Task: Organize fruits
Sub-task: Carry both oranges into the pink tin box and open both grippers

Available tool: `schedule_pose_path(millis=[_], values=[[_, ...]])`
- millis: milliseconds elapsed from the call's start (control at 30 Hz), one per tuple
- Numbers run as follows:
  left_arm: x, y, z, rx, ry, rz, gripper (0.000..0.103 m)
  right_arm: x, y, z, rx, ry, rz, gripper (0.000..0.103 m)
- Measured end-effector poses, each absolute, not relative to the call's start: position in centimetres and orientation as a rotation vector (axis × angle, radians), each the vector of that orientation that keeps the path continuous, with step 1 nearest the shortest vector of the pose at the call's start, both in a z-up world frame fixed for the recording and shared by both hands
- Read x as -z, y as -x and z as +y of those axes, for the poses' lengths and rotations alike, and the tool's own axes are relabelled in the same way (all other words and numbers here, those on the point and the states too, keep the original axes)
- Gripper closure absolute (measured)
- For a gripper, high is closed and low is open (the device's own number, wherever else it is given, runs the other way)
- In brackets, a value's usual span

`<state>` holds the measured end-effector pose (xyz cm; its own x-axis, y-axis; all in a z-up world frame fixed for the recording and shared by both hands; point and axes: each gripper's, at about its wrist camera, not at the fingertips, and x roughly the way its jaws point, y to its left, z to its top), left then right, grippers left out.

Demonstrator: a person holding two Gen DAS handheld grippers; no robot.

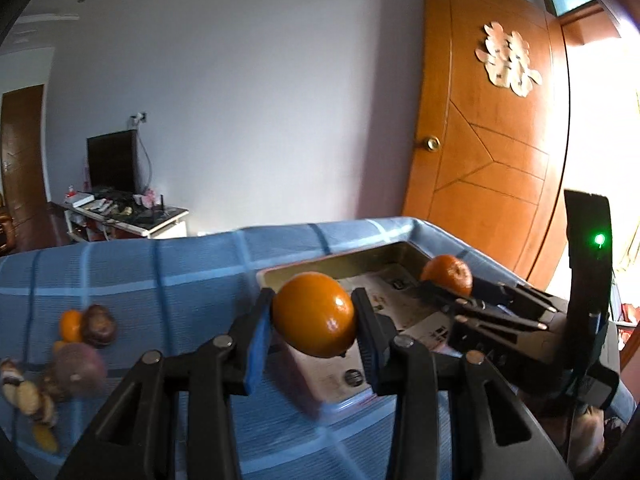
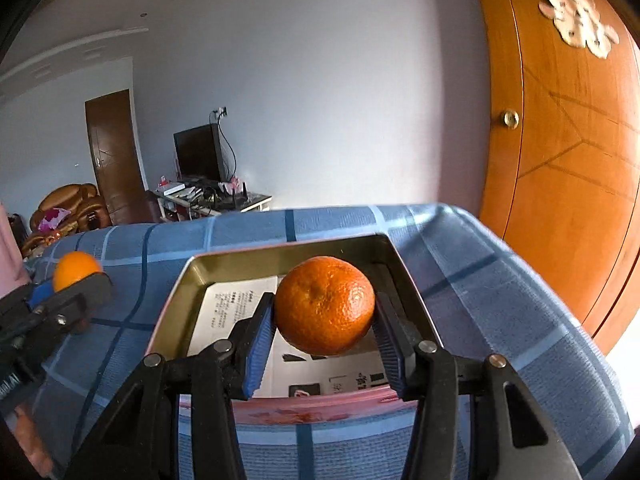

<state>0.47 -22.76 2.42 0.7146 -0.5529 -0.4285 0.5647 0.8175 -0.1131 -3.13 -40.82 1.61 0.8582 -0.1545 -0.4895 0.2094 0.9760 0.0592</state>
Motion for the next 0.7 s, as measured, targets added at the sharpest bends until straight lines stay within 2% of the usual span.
schedule_pose_path(millis=[200, 700], values=[[-0.9, -1.3, -25.9, 0.648, -0.067, 0.533, 0.063, -0.9, 2.1, -41.1, 0.182, -0.093, 0.560, 0.053], [1.3, -3.3, -26.6, 0.625, -0.077, 0.674, 0.063, 0.7, 0.2, -41.0, 0.130, -0.118, 0.669, 0.052]])
